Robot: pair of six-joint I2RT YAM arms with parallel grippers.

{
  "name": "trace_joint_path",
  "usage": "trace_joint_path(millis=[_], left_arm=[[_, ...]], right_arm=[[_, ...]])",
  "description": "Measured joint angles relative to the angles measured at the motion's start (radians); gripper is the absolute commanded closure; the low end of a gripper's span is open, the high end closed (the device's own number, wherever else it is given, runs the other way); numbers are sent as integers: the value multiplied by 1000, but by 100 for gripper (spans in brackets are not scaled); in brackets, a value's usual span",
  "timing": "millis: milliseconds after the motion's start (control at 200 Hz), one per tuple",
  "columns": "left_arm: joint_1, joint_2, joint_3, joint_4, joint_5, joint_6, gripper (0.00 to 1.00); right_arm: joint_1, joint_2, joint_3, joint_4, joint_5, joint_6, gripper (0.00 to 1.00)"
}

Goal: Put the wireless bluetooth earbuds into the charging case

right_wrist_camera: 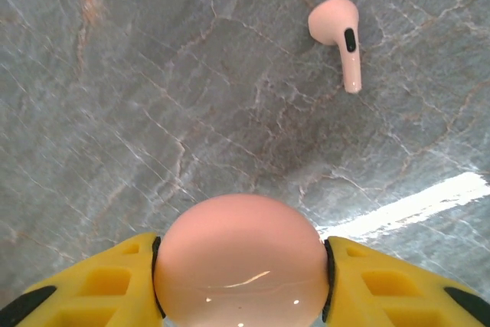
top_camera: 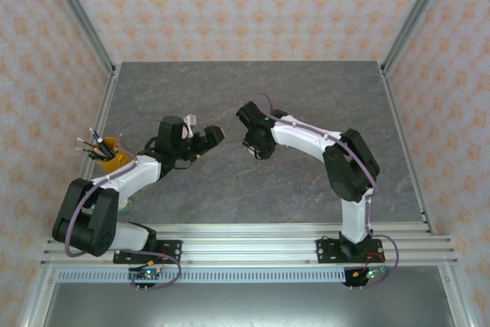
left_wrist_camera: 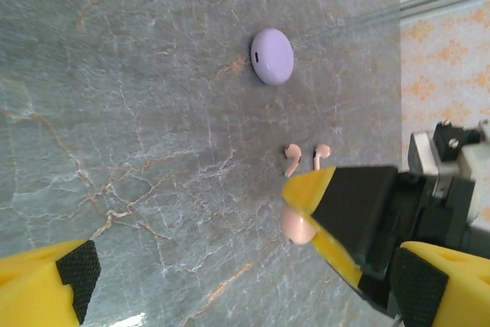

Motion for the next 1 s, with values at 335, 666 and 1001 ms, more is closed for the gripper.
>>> trace_joint_path(millis=[335,666,1001], left_arm=[[-127,51,-86,256,-56,41,2],[-174,257,-76,452,-50,47,12],[-178,379,-8,610,-18,6,18]], right_arm=[[-43,0,-8,73,-41,90,55],[-74,-16,-28,134,-103,153,55],[-78,-34,-43,192,-150,194,55]])
